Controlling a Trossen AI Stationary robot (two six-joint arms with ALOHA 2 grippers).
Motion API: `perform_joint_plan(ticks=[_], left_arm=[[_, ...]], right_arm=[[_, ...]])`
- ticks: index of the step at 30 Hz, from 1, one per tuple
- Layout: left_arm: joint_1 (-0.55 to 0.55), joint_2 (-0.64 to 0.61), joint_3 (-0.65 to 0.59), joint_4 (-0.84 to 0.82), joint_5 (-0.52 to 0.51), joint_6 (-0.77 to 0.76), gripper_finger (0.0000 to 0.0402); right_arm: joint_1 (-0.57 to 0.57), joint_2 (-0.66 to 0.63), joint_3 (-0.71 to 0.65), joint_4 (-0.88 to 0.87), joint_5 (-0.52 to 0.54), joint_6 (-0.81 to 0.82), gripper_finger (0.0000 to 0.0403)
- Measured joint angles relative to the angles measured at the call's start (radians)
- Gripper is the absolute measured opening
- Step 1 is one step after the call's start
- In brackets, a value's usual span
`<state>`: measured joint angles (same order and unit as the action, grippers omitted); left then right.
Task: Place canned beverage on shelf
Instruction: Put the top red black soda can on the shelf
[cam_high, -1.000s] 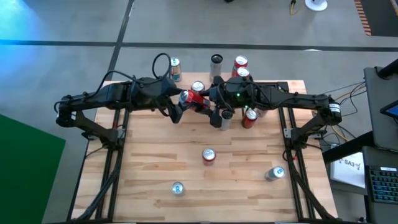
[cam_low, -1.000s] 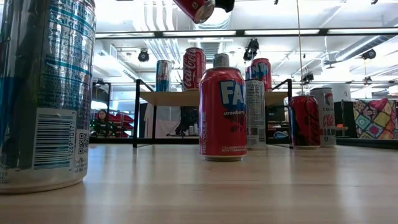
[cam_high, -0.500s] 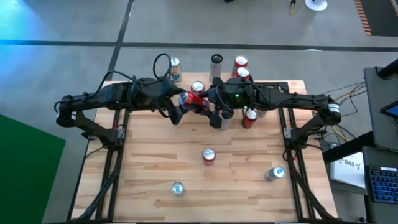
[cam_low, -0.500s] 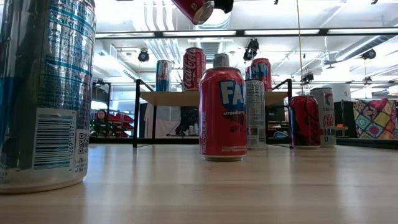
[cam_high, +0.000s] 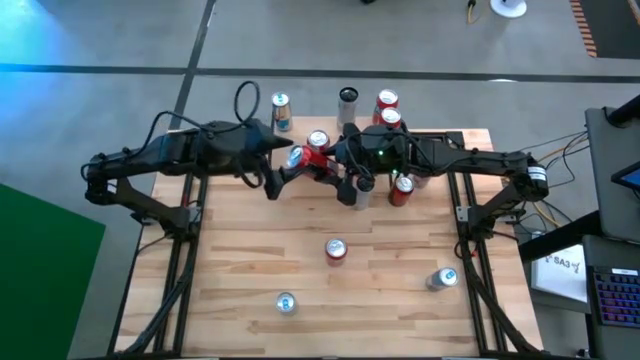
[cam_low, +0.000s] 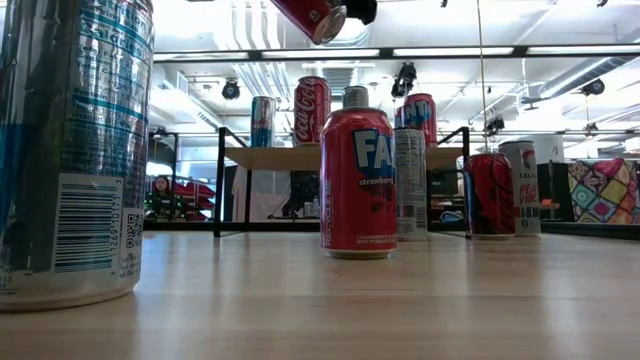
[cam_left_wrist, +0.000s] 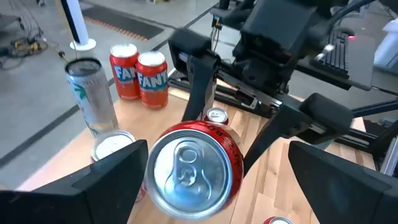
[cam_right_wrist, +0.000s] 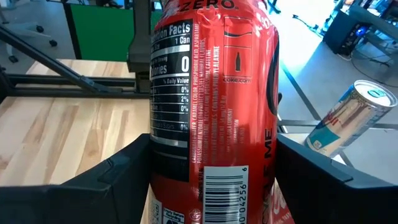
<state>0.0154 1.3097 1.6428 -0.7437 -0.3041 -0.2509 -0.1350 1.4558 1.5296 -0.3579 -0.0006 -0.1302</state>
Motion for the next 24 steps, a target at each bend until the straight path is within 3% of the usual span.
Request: perform_joint_plan(ticks=[12, 24], left_arm=[[0.0, -0.106, -0.016, 0.007, -0.016, 0.189, 0.0373], [-0.001, -0.215, -0.268, 0.222, 0.02, 0.223, 0.0373]], right_arm=[[-0.01, -0.064, -0.036, -0.026, -0.039, 0.001, 0.0277], [-0.009, -0.269, -0.343, 0.281, -0.092, 0.049, 0.0277]])
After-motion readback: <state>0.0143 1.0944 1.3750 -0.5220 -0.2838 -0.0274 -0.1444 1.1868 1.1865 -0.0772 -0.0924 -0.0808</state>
